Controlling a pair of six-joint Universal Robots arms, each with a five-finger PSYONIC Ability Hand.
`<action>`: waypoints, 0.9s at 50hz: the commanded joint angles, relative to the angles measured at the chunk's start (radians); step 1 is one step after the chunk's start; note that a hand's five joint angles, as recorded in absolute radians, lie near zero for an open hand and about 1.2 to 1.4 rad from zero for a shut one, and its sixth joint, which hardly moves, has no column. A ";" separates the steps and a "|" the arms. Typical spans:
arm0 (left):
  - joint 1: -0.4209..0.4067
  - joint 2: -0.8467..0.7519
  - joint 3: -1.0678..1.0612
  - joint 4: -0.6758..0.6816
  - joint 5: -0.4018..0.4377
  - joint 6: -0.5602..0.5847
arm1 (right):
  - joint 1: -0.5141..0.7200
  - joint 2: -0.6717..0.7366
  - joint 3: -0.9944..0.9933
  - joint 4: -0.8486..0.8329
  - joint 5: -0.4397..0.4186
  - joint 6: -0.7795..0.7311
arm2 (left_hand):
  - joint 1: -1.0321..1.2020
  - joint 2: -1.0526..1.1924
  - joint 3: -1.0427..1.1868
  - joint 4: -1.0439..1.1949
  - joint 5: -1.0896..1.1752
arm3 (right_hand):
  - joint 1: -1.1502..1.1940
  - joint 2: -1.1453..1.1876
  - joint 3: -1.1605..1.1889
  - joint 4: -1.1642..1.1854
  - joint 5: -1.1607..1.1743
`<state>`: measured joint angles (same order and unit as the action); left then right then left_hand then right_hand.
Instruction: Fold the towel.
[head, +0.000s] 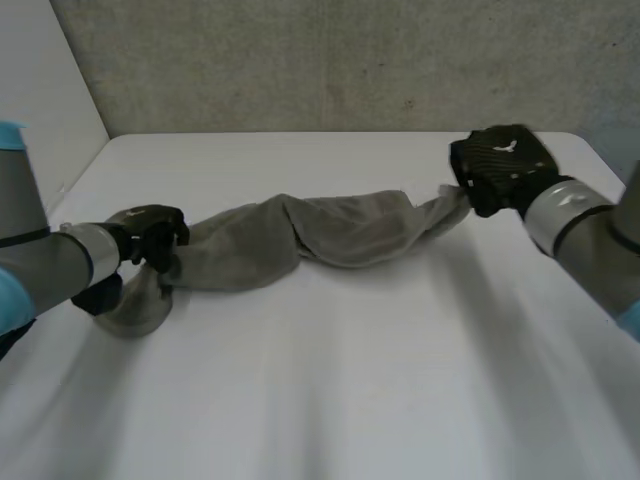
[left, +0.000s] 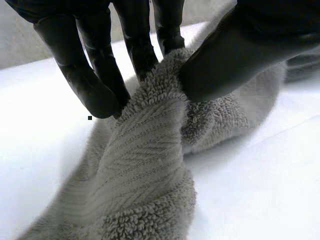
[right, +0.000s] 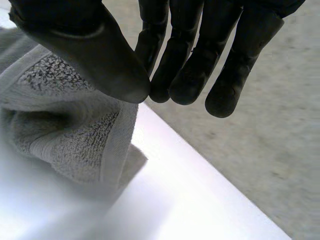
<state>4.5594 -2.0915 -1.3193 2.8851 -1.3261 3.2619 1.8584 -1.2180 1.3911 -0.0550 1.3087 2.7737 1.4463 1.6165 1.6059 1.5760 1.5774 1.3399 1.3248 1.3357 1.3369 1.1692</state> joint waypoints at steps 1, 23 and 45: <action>0.070 0.177 -0.047 -0.003 0.134 -0.056 | -0.047 -0.084 0.049 0.001 0.006 0.038 | -0.050 -0.220 -0.210 -0.180 -0.356 | 0.056 0.071 0.061 0.059 0.053; 0.093 0.097 0.065 0.034 0.159 -0.195 | -0.071 -0.202 0.121 -0.051 -0.003 0.185 | -0.050 -0.220 -0.210 -0.180 -0.356 | 0.056 0.071 0.061 0.059 0.053; -0.052 -0.427 0.727 0.022 -0.288 0.101 | 0.056 0.044 0.005 -0.052 0.075 0.126 | -0.990 -1.160 -1.150 -1.120 -1.296 | 0.056 0.071 0.061 0.059 0.053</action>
<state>4.5529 -2.4996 -0.6829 2.9067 -1.5654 3.3715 1.8827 -1.1825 1.4105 -0.1071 1.3446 2.8989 0.9412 0.9616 0.9655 0.9481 0.9584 1.3409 1.3247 1.3412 1.3369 1.1691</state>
